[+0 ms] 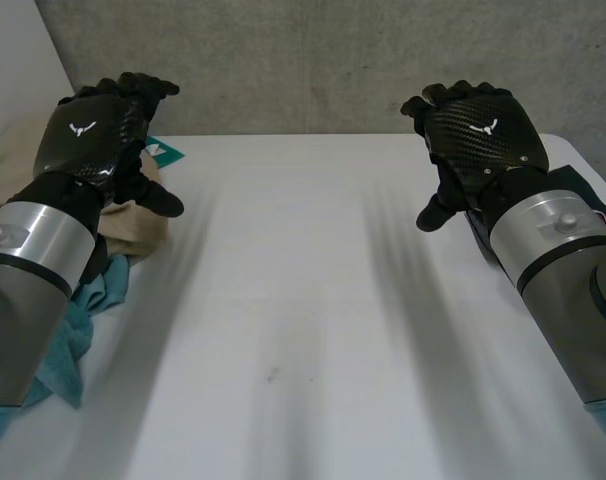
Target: Fold the laundry.
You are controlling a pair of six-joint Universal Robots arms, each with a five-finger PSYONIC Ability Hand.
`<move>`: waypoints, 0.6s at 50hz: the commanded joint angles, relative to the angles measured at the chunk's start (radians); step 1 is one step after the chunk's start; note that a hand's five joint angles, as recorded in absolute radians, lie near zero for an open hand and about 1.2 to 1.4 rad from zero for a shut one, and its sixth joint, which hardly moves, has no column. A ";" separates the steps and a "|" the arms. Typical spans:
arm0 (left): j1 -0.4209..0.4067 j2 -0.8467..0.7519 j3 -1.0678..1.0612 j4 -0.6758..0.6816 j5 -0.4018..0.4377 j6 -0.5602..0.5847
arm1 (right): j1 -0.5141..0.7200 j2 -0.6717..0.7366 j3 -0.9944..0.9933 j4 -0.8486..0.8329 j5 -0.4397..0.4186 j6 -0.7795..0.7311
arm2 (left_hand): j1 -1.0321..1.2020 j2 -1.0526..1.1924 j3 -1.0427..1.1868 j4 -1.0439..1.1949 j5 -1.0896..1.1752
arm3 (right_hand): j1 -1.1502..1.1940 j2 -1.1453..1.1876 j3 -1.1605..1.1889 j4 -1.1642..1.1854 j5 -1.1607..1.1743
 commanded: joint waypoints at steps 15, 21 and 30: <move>0.183 -0.174 0.072 0.046 0.006 0.167 | 0.000 0.002 -0.003 0.000 -0.007 -0.002 | -0.065 -0.032 -0.070 -0.053 -0.044 | -0.019 -0.045 -0.029 -0.053 -0.060; 0.258 -0.359 0.182 0.078 0.003 0.321 | 0.000 0.002 -0.003 0.004 -0.007 -0.004 | -0.065 -0.032 -0.070 -0.053 -0.044 | -0.019 -0.045 -0.029 -0.053 -0.060; 0.326 -0.605 0.343 0.085 -0.005 0.539 | 0.002 0.004 -0.002 0.006 -0.007 -0.005 | -0.065 -0.031 -0.069 -0.052 -0.044 | -0.019 -0.045 -0.029 -0.053 -0.060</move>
